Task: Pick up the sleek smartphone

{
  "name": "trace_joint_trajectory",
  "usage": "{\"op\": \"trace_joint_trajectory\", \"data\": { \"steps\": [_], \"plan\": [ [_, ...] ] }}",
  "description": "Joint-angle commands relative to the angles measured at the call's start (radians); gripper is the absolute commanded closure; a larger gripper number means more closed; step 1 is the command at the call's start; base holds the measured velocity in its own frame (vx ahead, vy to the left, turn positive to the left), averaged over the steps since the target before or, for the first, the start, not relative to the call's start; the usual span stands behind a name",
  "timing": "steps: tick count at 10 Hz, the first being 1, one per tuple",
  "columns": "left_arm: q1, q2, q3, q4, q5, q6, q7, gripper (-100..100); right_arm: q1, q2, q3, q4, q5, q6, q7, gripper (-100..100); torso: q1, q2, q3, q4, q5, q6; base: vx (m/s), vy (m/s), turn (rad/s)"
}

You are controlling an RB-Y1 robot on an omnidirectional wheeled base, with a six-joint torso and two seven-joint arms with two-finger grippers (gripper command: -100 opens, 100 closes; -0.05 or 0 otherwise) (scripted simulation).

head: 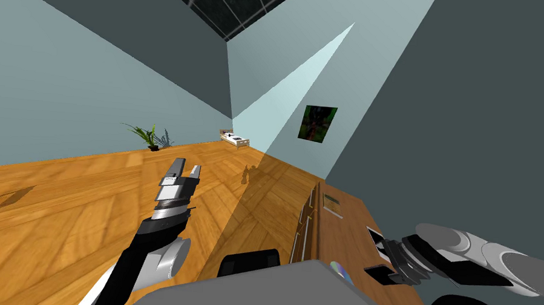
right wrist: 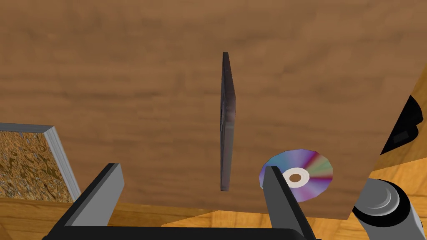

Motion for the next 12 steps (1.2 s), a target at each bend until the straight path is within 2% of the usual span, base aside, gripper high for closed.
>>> {"op": "trace_joint_trajectory", "data": {
  "steps": [1,4,5,7,8,9,10,12],
  "plan": [
    [0.0,0.0,0.0,0.0,0.0,0.0,0.0,0,-0.013,-0.024,0.016,-0.05,0.024,0.04,-0.05,-100,0.0,0.0,0.0,0.0,0.0,0.0,-0.14,-0.002,0.277],
    [0.0,0.0,0.0,0.0,0.0,0.0,0.0,0,-0.013,-0.024,0.016,-0.058,0.024,0.04,-0.114,-100,-0.002,0.003,0.002,0.001,0.0,0.0,-0.078,-0.027,0.038],
    [0.0,0.0,0.0,0.0,0.0,0.0,0.0,0,-0.027,-0.047,0.032,-0.108,0.048,0.078,-0.15,-100,-0.002,0.0,0.0,0.0,0.0,0.0,-0.146,-0.031,0.297],
    [0.0,0.0,0.0,0.0,0.0,0.0,0.0,0,-0.027,-0.047,0.032,-0.113,0.048,0.078,-0.204,-100,-0.002,0.006,0.004,0.001,0.0,0.0,-0.115,-0.023,0.063],
    [0.0,0.0,0.0,0.0,0.0,0.0,0.0,0,-0.027,-0.047,0.032,-0.113,0.048,0.078,-0.213,-100,-0.002,0.003,0.002,0.001,0.0,0.001,-0.002,0.002,-0.023],
    [0.0,0.0,0.0,0.0,0.0,0.0,0.0,0,-0.041,-0.07,0.048,-0.163,0.072,0.116,-0.251,-100,-0.001,-0.001,0.0,0.0,0.0,0.0,-0.125,-0.025,0.273],
    [0.0,0.0,0.0,0.0,0.0,0.0,0.0,0,-0.041,-0.07,0.048,-0.168,0.072,0.116,-0.27,-100,-0.002,0.003,0.001,0.0,0.0,-0.002,-0.166,-0.028,0.166],
    [0.0,0.0,0.0,0.0,0.0,0.0,0.0,0,-0.041,-0.07,0.048,-0.168,0.072,0.116,-0.312,-100,-0.001,0.003,0.002,0.001,0.0,0.001,-0.041,0.0,-0.021]
  ]
}}
